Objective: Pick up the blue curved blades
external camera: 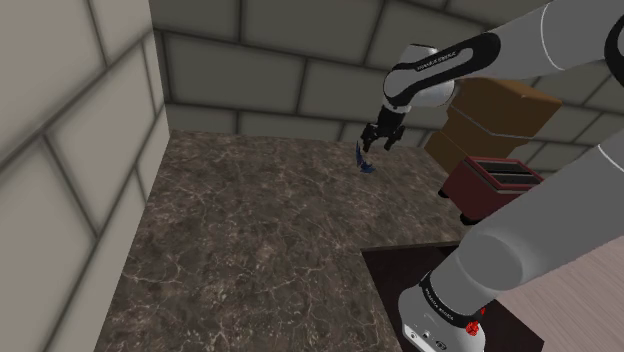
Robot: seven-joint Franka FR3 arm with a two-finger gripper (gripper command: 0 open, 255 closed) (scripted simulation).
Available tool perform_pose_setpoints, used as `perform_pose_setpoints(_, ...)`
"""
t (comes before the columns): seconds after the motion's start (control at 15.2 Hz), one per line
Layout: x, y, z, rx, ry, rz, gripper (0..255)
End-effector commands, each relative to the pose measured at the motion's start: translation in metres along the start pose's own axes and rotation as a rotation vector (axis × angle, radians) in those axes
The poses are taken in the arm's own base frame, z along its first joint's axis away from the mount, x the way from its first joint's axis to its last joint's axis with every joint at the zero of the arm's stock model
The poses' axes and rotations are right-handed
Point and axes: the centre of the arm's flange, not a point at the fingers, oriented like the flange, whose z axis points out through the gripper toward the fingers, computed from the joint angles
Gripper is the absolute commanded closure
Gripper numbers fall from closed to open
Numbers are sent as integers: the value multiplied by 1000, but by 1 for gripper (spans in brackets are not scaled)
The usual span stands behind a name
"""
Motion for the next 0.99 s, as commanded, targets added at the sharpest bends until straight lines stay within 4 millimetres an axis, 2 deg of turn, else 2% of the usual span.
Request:
perform_pose_setpoints(0.0, 16, 12, 19, 3, 17, 27, 0)
perform_pose_setpoints(0.66, 90, 66, 103, 25, 91, 155, 0)
perform_pose_setpoints(0.92, 90, 65, 124, 25, 91, 155, 0)
